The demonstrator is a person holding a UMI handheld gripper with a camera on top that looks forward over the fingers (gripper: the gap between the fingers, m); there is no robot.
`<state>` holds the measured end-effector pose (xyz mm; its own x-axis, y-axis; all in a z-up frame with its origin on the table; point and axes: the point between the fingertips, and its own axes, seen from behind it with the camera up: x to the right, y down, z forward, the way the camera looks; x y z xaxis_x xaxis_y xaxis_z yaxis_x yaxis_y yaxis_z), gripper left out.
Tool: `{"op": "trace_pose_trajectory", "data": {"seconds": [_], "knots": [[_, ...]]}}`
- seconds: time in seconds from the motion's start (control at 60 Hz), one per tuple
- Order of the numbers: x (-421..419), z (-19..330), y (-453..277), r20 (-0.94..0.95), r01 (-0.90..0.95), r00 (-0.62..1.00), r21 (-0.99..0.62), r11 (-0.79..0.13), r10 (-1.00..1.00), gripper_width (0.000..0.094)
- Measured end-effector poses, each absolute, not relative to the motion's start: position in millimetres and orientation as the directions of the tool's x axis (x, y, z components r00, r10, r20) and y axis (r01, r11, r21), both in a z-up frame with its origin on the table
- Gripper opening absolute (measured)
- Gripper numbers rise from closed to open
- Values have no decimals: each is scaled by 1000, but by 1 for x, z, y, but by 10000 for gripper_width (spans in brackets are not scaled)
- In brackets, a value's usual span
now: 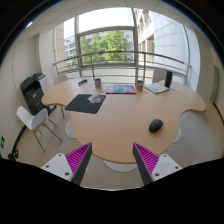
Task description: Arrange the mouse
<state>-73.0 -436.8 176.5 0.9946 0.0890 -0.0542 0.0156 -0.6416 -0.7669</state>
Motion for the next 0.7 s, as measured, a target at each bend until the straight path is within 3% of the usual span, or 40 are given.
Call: {"op": "trace_pose_trajectory", "data": {"seconds": [0.117,0.133,0.167,0.217,0.267,0.4,0.7], "knots": [[-40,149,-443,-18,0,1000,-712,-702,18,824],[-50,162,-448,-20,-5,1000,-712,-703,12,826],[-14,130,-431,-1,-3,1000,-707,-708,-4,826],[11,115,-417,17,-4,1000,-705,-709,-23,827],[49,78,-398,27,-3,999,-714,-700,-31,832],[103,29,-335,22,-25,998,-741,-671,-61,832],[144,-10,-221,-71,-124,992,-750,-650,-108,839]]}}
